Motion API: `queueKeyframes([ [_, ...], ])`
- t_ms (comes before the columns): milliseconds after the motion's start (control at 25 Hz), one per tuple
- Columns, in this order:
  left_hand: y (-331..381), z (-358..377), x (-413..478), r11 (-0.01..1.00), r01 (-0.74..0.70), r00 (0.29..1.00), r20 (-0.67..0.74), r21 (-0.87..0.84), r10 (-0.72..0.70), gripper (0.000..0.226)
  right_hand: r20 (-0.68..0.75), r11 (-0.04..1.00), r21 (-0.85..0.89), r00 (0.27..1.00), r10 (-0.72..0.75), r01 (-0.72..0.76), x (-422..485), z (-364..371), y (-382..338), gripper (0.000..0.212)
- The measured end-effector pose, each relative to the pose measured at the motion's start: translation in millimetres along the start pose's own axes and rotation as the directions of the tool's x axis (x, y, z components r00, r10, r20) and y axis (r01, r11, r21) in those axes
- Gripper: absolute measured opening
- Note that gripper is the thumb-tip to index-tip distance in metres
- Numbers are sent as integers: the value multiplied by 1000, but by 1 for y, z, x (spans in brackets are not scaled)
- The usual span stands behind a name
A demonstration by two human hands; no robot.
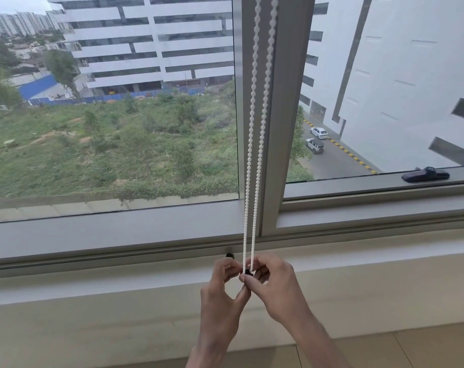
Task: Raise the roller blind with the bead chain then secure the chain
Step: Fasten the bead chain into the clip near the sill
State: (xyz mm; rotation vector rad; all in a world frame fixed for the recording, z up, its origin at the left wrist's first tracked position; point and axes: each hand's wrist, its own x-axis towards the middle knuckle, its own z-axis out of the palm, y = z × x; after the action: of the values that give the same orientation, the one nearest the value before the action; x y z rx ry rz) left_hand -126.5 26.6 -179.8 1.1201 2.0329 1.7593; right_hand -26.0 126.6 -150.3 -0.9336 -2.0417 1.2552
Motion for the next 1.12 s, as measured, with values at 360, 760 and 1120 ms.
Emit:
queueKeyframes([
  [360, -5, 4, 5, 998, -63, 997, 43, 21, 62, 53, 1, 971, -240, 1000, 12, -11, 16, 2, -7, 11],
  [760, -79, 10, 40, 970, 179, 981, -111, 166, -162, 45, -44, 987, 78, 988, 145, -142, 44, -9, 5, 9],
  [1120, -111, 32, 65, 961, 239, 968, 44, 140, -247, 16, 28, 851, 455, 960, 280, -261, 55, -16, 6, 5],
])
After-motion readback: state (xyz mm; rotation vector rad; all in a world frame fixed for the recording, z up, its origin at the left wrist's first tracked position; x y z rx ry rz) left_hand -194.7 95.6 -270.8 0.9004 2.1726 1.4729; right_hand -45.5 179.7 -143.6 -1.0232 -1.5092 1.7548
